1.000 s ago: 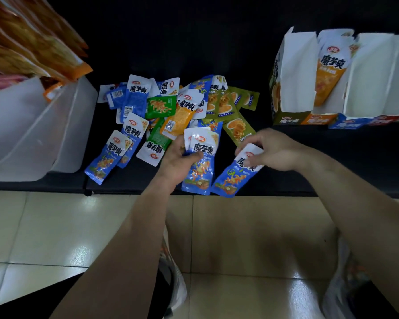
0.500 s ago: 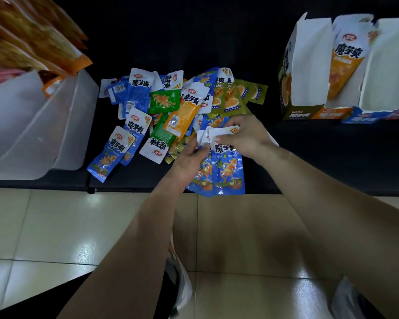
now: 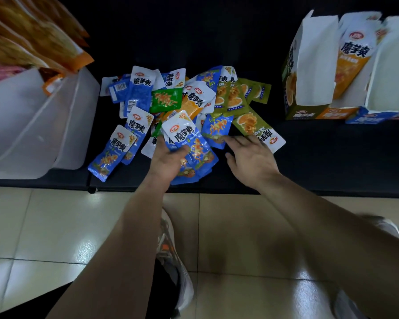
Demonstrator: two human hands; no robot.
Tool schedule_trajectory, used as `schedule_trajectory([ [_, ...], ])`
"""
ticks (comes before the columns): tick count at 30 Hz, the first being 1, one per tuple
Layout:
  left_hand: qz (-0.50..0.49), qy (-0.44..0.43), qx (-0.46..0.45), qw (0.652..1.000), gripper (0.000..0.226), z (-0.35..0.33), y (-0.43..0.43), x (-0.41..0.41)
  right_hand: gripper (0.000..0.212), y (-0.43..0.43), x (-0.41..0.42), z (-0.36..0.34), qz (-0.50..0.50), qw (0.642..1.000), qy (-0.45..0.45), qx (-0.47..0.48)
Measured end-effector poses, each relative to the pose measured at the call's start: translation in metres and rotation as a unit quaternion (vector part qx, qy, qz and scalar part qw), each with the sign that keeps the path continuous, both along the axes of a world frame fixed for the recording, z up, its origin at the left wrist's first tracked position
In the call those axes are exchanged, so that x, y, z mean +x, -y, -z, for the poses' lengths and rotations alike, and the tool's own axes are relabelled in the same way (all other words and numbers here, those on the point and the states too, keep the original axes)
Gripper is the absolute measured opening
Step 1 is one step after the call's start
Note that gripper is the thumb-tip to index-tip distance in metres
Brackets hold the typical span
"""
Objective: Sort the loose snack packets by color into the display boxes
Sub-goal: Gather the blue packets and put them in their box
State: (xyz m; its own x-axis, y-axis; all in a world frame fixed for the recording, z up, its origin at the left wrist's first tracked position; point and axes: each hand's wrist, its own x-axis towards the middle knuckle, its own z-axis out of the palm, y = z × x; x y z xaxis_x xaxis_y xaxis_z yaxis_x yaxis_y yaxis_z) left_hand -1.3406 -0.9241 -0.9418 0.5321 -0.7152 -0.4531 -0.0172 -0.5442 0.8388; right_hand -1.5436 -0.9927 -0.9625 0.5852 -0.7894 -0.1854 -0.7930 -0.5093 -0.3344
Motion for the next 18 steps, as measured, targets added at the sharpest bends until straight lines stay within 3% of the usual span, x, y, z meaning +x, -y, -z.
schedule_trajectory([
  [2,0.004,0.0,0.007,1.0,0.038,0.001,-0.002,-0.001,0.043,-0.008,-0.01,-0.003,0.01,1.0,-0.015,0.004],
  [5,-0.01,-0.013,0.016,1.0,0.041,0.0,-0.004,-0.003,0.032,-0.009,0.001,-0.011,0.119,0.99,0.063,0.036],
  [10,-0.031,-0.012,0.023,0.999,0.046,-0.001,-0.006,-0.002,0.053,0.014,0.054,-0.007,0.315,0.923,0.147,0.166],
  [15,-0.042,-0.008,0.019,0.999,0.048,-0.002,-0.005,0.003,0.034,0.015,0.042,-0.007,0.345,0.896,0.178,0.217],
  [18,-0.042,-0.019,0.003,0.999,0.044,-0.005,0.002,-0.001,0.035,-0.001,-0.001,-0.014,0.31,0.912,0.124,0.239],
])
